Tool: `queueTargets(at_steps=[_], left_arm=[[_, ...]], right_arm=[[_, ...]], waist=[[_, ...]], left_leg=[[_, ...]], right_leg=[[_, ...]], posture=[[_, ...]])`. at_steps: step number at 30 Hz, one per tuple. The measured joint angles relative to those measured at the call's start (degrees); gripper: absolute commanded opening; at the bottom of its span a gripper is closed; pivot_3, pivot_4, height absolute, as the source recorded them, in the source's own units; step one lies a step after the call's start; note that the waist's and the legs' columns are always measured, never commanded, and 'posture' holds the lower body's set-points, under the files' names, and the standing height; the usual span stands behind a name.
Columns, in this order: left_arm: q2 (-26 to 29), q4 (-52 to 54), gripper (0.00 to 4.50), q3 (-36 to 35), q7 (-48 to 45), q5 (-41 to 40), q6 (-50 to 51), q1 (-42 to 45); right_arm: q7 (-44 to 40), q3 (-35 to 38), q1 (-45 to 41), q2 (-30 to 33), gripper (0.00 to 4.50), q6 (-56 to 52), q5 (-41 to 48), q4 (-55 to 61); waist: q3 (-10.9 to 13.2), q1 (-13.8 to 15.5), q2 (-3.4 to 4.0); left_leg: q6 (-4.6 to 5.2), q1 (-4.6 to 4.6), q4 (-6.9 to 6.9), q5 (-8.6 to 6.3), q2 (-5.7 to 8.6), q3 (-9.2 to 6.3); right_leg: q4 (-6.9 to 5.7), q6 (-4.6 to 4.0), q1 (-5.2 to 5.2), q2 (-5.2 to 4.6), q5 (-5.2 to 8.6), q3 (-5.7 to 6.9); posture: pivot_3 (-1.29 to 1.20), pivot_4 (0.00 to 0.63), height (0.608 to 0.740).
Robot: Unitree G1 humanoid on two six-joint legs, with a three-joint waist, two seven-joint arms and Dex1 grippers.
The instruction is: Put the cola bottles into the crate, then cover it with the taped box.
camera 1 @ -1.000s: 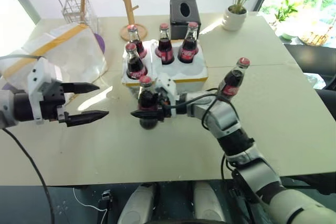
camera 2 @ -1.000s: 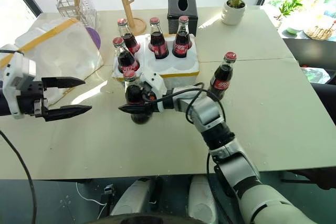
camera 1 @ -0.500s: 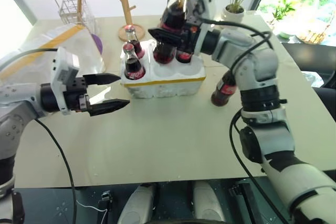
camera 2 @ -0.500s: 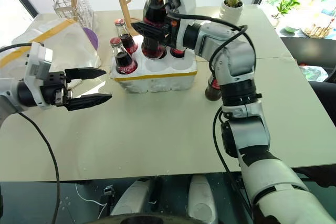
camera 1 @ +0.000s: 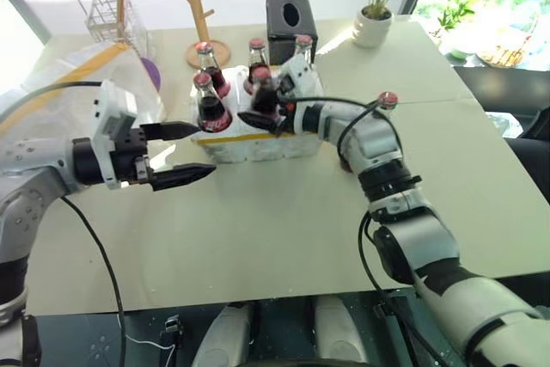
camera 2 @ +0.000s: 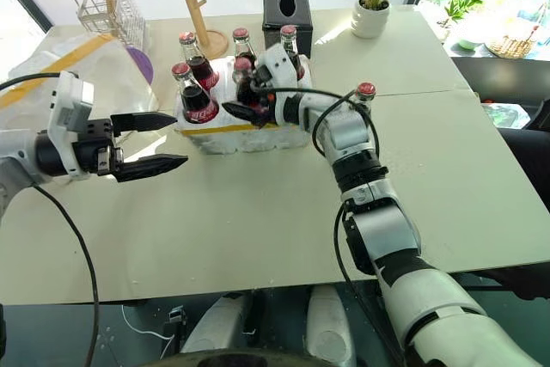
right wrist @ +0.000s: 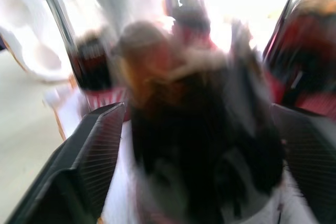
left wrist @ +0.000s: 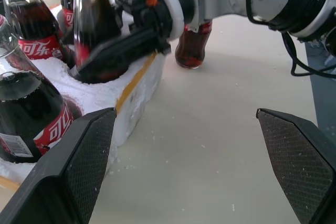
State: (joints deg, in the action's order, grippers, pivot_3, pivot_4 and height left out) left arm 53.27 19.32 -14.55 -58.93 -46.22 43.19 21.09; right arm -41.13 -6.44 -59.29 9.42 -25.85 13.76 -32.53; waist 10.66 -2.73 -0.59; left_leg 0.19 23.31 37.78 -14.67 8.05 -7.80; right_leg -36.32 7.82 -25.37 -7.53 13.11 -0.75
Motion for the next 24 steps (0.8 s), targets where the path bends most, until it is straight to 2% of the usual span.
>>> queueTargets(at_steps=[2, 5, 11, 13, 16, 20, 24], left_arm=[[-0.4, 0.0, 4.5, 0.5, 0.2, 0.0, 0.0, 0.0], [-2.0, -0.1, 4.5, 2.2, 0.5, -0.1, 0.0, 2.3], [-5.2, -0.9, 4.5, 5.2, 0.4, 0.0, 0.0, 5.7], [-6.5, -1.6, 4.5, 6.9, 0.3, 0.5, -0.1, 7.2], [-8.0, -3.0, 4.5, 8.9, -0.2, 0.9, -0.2, 9.2], [-9.8, -5.3, 4.5, 11.7, -1.3, 2.1, -0.8, 11.6], [-11.2, -7.1, 4.5, 13.5, -2.7, 3.2, -1.6, 14.4]], right_arm=[[0.4, 0.1, 0.3, 0.0, 4.46, 0.1, -0.4, 0.4], [0.6, 1.1, 3.4, 1.8, 4.46, -3.7, 0.7, 7.6], [1.5, 7.7, 12.6, 12.4, 4.46, -21.4, 9.5, 38.2], [1.8, 11.6, 16.1, 16.4, 4.46, -28.9, 15.0, 49.1], [2.4, 16.7, 21.8, 21.0, 4.46, -38.7, 22.2, 59.1], [4.3, 27.0, 31.5, 23.9, 4.46, -50.2, 30.9, 66.4], [7.6, 36.3, 38.0, 26.2, 4.46, -54.5, 34.4, 70.3]], waist=[[0.0, 0.1, 0.0], [0.0, 0.6, 0.01], [0.0, 1.6, 0.01], [0.0, 1.8, 0.0], [0.0, 2.1, -0.01], [0.0, 2.3, -0.01], [0.0, 2.4, -0.02]], left_leg=[[-0.02, 0.0, 0.01, 0.01, 0.0, 0.0], [-0.02, 0.05, 0.09, 0.01, 0.02, -0.07], [0.04, 0.11, 0.11, -0.02, 0.09, -0.08], [0.04, 0.09, 0.11, -0.03, 0.05, -0.06], [0.15, 0.07, 0.12, -0.08, 0.02, -0.02], [0.28, 0.07, 0.15, -0.16, 0.04, 0.02], [0.25, 0.06, 0.18, -0.14, 0.04, 0.03]], right_leg=[[-0.01, 0.0, -0.01, 0.0, 0.0, -0.01], [-0.04, 0.0, 0.0, 0.01, 0.0, 0.0], [-0.03, 0.0, -0.03, -0.04, 0.0, 0.0], [0.02, 0.0, 0.0, -0.03, 0.0, 0.0], [0.1, 0.01, 0.09, -0.04, 0.0, 0.0], [0.11, 0.02, 0.14, -0.1, -0.01, 0.0], [0.1, 0.02, 0.15, -0.09, -0.01, 0.0]], posture=[[0.0, 0.15, 0.74], [0.0, 0.15, 0.74], [0.0, 0.15, 0.74], [0.0, 0.15, 0.74], [0.0, 0.15, 0.74], [0.0, 0.15, 0.74], [0.0, 0.15, 0.74]])
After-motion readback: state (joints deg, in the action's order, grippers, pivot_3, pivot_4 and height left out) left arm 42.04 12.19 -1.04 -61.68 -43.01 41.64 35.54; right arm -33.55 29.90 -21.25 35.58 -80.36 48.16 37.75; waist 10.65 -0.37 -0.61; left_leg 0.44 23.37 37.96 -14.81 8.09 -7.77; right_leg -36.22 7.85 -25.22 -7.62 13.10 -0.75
